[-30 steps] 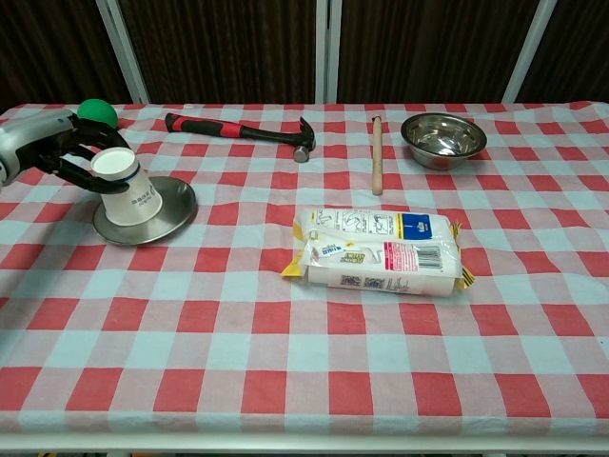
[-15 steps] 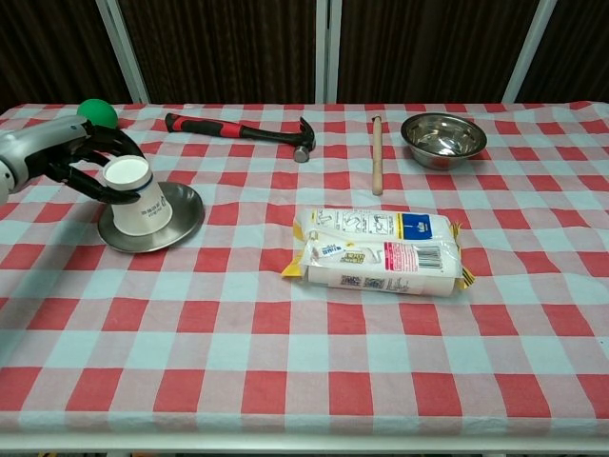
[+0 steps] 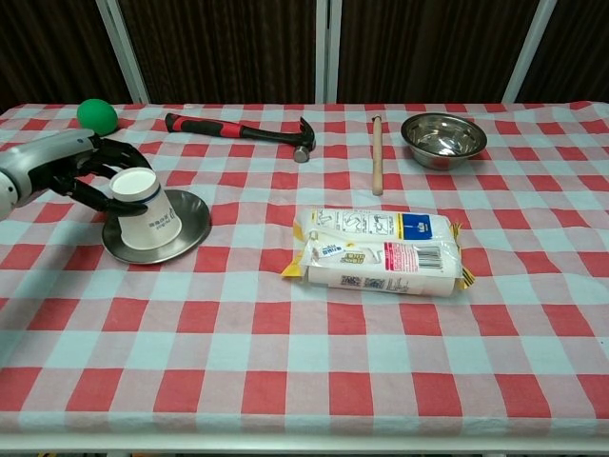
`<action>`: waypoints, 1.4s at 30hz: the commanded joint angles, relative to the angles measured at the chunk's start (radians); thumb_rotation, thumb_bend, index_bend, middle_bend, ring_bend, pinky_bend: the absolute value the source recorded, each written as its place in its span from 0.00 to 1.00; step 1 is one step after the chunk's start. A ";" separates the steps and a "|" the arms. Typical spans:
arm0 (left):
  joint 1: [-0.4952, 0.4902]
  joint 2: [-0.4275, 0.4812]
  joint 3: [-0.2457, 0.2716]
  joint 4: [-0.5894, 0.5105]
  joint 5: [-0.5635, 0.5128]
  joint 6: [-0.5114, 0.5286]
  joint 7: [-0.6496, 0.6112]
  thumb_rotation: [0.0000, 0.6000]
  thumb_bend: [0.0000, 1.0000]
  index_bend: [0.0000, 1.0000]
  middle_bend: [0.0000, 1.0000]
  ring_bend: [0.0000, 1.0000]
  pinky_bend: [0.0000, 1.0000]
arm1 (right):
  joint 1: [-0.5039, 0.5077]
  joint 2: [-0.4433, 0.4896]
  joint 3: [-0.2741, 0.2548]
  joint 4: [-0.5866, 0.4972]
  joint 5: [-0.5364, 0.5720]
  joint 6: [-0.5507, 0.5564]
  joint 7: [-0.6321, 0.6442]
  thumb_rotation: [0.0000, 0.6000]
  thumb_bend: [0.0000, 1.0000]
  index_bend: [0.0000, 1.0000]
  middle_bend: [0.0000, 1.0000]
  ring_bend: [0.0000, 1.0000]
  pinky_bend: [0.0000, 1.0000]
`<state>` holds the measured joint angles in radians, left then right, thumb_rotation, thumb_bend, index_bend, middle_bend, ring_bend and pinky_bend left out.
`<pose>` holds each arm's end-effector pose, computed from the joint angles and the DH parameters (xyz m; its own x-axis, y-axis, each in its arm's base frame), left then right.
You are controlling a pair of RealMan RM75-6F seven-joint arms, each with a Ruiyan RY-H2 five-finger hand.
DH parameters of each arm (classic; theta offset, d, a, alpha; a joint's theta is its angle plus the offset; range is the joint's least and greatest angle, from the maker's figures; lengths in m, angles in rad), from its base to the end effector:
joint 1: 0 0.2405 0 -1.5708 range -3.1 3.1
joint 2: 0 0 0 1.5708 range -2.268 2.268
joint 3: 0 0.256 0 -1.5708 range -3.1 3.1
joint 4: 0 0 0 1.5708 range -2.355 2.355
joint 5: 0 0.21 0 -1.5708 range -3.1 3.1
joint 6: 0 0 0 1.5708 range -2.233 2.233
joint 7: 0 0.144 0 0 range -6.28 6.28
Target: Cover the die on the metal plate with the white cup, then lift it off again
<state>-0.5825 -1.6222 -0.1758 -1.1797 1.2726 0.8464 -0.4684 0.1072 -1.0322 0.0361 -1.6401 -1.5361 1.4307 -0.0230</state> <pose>-0.2425 0.3379 -0.0279 -0.1407 0.4250 0.8942 0.9872 -0.0084 0.1593 -0.3075 -0.1847 0.1734 0.4747 -0.0541 0.8785 -0.8796 -0.0647 0.4713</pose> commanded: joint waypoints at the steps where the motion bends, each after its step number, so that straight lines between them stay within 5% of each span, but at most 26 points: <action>1: -0.008 -0.010 -0.014 0.034 -0.017 -0.003 0.013 1.00 0.30 0.52 0.34 0.17 0.19 | 0.000 0.001 0.001 -0.003 0.001 0.001 -0.002 1.00 0.23 0.06 0.08 0.00 0.04; 9: -0.013 -0.035 -0.070 0.126 -0.103 -0.019 0.011 1.00 0.31 0.52 0.34 0.17 0.19 | -0.002 0.001 0.000 -0.003 -0.002 0.005 -0.001 1.00 0.23 0.06 0.08 0.00 0.04; 21: -0.003 0.013 -0.018 0.005 -0.027 -0.009 0.029 1.00 0.30 0.52 0.34 0.17 0.19 | -0.004 0.001 -0.001 -0.002 -0.005 0.010 0.001 1.00 0.22 0.06 0.08 0.00 0.04; 29: -0.025 -0.034 -0.085 0.135 -0.137 -0.033 0.065 1.00 0.31 0.52 0.34 0.17 0.19 | -0.011 0.000 -0.005 0.005 -0.011 0.020 0.011 1.00 0.23 0.06 0.08 0.00 0.04; 42: -0.008 0.022 -0.127 0.076 -0.114 0.039 0.017 1.00 0.31 0.52 0.34 0.17 0.18 | -0.017 0.002 -0.007 0.005 -0.021 0.034 0.014 1.00 0.23 0.06 0.08 0.00 0.04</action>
<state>-0.5850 -1.6035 -0.2868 -1.1191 1.1685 0.8831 -0.4476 0.0908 -1.0301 0.0296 -1.6348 -1.5571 1.4640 -0.0090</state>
